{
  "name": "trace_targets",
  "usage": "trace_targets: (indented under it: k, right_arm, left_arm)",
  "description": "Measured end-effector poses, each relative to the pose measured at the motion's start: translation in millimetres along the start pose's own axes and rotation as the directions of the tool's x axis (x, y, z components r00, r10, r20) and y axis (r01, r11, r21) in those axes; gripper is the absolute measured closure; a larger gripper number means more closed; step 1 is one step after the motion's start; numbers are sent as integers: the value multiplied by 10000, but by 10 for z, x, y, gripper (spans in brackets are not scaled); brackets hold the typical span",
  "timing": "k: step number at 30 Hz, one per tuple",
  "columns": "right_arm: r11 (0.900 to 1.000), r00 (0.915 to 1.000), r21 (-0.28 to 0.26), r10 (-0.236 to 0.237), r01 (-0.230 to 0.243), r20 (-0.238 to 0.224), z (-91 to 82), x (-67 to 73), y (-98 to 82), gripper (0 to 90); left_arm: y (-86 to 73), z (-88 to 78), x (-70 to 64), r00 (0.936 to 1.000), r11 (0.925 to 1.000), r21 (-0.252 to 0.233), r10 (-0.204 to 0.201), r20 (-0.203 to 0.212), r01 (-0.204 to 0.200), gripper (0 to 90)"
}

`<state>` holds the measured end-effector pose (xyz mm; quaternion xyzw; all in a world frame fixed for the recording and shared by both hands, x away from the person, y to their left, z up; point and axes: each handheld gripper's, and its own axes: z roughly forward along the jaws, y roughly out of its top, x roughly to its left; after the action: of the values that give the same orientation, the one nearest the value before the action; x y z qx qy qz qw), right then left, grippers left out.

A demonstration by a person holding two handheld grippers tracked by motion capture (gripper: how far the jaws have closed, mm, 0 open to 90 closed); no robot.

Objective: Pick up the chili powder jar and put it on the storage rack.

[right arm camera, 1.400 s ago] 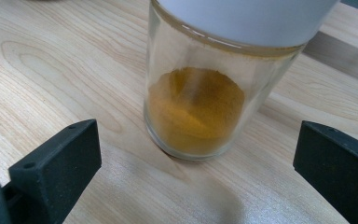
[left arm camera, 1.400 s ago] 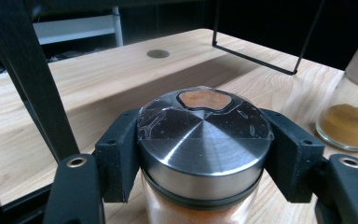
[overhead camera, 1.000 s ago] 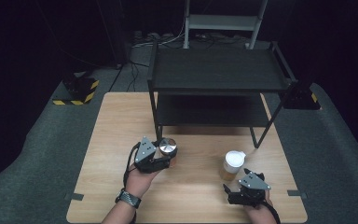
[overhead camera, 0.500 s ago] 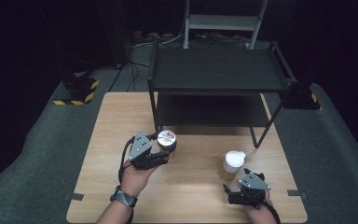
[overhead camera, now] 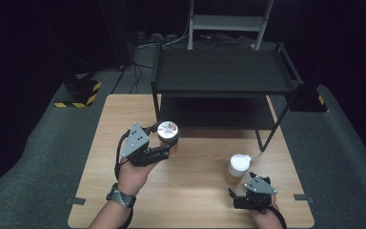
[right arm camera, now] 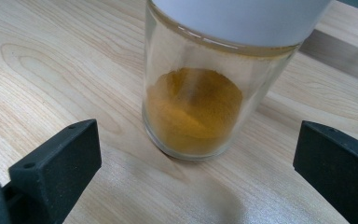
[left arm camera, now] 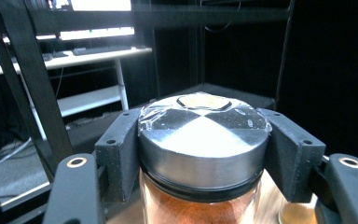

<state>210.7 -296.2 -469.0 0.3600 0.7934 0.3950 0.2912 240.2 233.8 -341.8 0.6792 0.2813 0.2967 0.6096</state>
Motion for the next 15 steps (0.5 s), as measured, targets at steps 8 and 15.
trace_targets:
  k: [8,15]
  right_arm:
    - [10000,10000,-12,29,-29,2,-1,0,-2,0]
    - [10000,10000,-25,31,-31,-10,-2,-3,-4,0]
  left_arm:
    - [212,-18,26,10000,9991,-411,62,40,-60,349]
    - [451,1,77,10000,9974,-719,36,34,-34,349]
